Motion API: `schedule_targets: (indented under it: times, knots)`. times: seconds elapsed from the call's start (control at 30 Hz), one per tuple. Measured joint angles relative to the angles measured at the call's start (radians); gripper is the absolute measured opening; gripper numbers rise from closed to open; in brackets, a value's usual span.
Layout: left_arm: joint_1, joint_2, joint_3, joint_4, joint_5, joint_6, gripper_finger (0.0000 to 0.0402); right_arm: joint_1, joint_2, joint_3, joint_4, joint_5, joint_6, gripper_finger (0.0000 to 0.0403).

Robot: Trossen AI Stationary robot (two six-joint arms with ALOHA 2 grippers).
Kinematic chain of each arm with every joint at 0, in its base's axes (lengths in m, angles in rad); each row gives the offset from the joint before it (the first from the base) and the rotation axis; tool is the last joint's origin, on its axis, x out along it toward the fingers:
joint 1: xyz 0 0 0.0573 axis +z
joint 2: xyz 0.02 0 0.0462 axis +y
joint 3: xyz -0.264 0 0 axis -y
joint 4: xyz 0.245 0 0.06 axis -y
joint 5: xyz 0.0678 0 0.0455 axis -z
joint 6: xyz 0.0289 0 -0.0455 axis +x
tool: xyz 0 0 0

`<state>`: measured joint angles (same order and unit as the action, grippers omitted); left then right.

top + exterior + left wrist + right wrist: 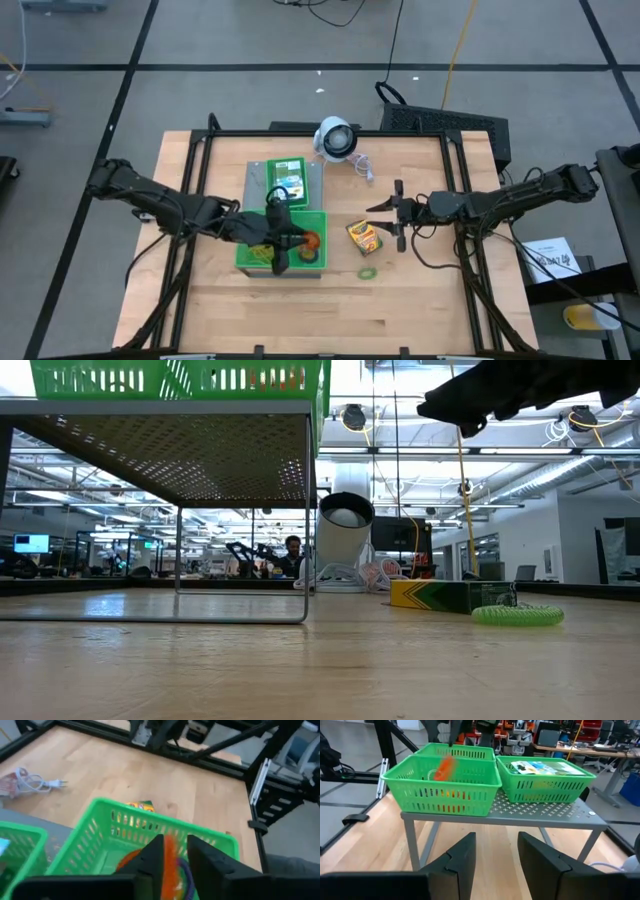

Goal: Pick & Place Office Desk Supplies
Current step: Put the orange spring keychain into the bottom right basket on the shelf, then put the green spring keychain into the bottom right basket on the shelf

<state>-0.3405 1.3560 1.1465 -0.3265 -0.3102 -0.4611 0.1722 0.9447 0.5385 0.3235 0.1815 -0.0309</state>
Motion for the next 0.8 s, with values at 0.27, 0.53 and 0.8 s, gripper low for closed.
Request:
schedule_targets:
  times: [0.27, 0.53, 0.8]
  knots:
    - [0.012, -0.002, 0.000, 0.005, 0.038, 0.030, 0.0192, 0.000, 0.000, 0.000, 0.000, -0.054, 0.032, 0.0133]
    - [0.027, -0.069, 0.000, 0.059, 0.027, 0.124, 0.0265, 0.102, 0.018, 0.000, 0.013, -0.133, 0.047, 0.0130]
    - [0.037, -0.163, 0.002, 0.203, 0.019, 0.313, 0.0284, 0.257, 0.154, 0.000, 0.005, -0.066, 0.175, 0.0130]
